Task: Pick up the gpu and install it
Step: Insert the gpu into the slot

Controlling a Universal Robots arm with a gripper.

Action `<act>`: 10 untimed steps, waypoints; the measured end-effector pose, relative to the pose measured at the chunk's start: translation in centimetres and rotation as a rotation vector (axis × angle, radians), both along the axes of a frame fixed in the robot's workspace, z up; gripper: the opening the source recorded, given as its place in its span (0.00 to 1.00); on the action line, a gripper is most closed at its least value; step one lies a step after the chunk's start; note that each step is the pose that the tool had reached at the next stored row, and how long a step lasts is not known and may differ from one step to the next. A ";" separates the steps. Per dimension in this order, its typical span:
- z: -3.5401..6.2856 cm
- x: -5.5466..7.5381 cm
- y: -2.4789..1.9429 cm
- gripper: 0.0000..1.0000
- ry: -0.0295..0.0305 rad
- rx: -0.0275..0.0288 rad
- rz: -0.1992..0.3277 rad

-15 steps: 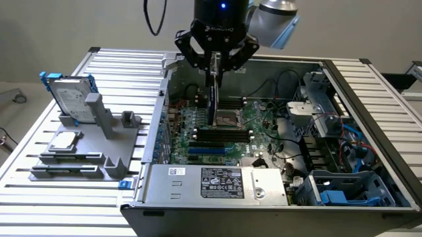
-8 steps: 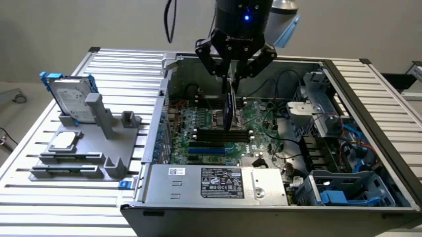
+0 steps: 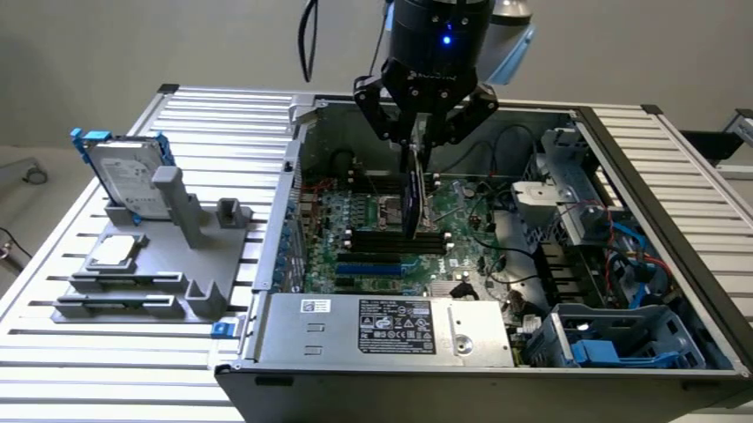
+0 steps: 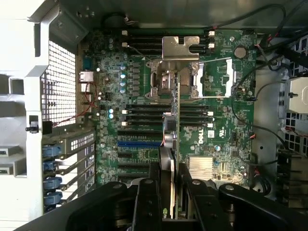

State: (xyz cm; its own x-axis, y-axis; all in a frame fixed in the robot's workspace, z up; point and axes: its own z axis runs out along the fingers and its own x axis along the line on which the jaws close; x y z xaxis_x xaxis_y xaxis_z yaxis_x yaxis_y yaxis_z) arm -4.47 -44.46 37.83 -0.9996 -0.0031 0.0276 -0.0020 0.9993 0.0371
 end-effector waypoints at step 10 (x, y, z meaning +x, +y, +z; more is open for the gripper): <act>0.00 0.0 0.00 0.27 0.0000 0.0000 0.000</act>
State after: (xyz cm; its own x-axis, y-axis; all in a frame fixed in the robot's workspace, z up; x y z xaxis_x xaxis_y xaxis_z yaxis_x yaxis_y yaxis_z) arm -4.47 -44.46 37.83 -0.9996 -0.0031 0.0276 -0.0020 0.9993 0.0371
